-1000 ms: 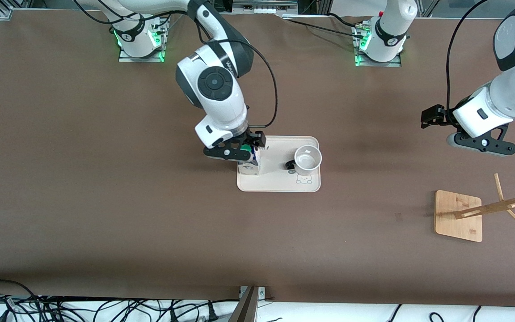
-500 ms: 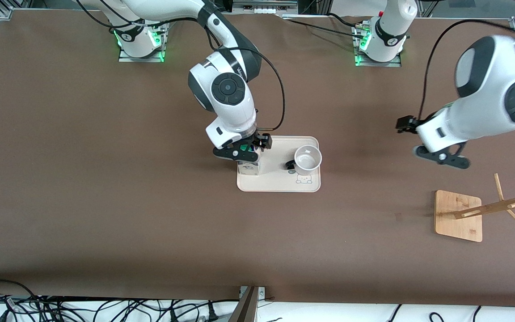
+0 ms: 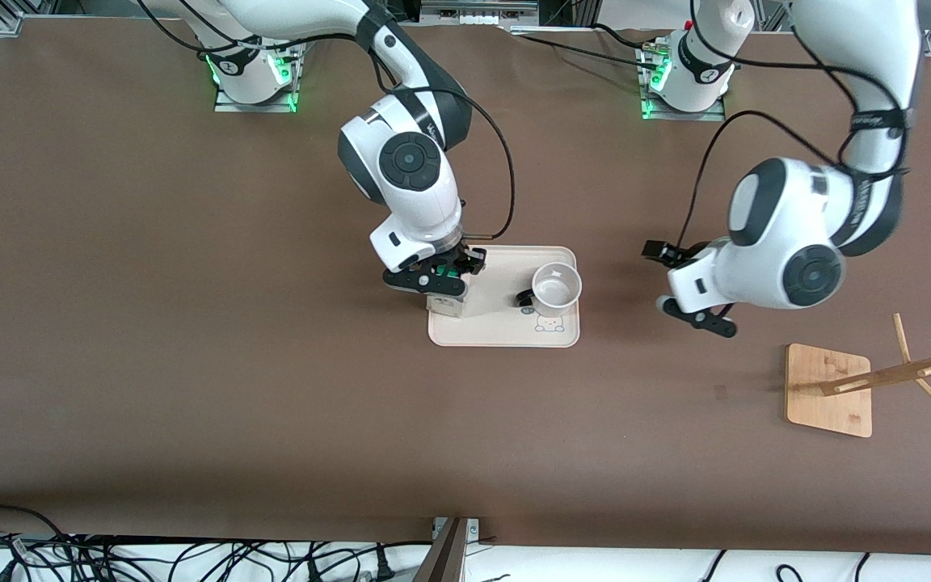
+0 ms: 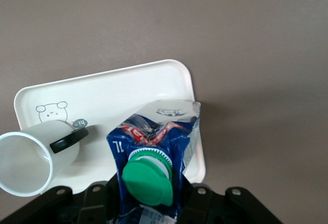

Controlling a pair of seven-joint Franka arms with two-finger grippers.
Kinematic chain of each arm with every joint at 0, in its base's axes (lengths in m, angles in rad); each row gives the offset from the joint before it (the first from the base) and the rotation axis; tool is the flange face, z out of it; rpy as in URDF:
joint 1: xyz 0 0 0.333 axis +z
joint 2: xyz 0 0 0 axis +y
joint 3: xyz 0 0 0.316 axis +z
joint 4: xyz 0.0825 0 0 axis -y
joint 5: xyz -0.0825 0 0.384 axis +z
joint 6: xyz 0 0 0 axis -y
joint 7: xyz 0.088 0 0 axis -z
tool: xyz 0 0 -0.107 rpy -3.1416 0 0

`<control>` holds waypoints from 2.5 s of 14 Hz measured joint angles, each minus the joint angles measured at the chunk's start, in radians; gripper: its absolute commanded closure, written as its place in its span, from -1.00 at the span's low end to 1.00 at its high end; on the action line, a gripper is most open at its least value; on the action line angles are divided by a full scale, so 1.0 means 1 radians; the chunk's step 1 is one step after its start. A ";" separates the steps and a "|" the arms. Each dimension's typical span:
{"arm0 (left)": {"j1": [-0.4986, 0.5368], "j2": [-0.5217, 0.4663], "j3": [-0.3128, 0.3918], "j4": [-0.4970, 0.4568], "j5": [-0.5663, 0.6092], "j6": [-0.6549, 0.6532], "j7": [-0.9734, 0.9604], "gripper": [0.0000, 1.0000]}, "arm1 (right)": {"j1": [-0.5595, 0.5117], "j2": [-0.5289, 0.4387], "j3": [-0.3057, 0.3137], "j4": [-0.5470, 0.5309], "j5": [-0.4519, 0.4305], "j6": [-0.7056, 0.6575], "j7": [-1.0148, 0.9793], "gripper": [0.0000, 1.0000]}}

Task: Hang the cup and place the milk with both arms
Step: 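Grasp the milk carton with the right gripper while the left gripper grasps the mug, then set the milk carton on the table and open the right gripper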

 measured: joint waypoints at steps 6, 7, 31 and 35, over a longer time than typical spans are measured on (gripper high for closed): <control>-0.014 0.031 -0.082 0.004 -0.017 0.082 0.028 -1.00 | -0.190 -0.117 -0.016 0.044 0.005 -0.242 -0.368 0.29; -0.014 0.032 -0.100 0.004 -0.017 0.102 0.058 -1.00 | -0.241 -0.122 -0.017 0.040 0.011 -0.263 -0.456 0.29; -0.133 0.125 -0.331 -0.088 0.309 0.383 -0.162 -1.00 | -0.487 -0.237 -0.021 -0.380 0.045 0.017 -0.791 -1.00; -0.132 0.135 -0.331 -0.101 0.363 0.383 -0.175 -1.00 | -0.489 -0.332 -0.033 -0.345 0.044 0.003 -0.788 -1.00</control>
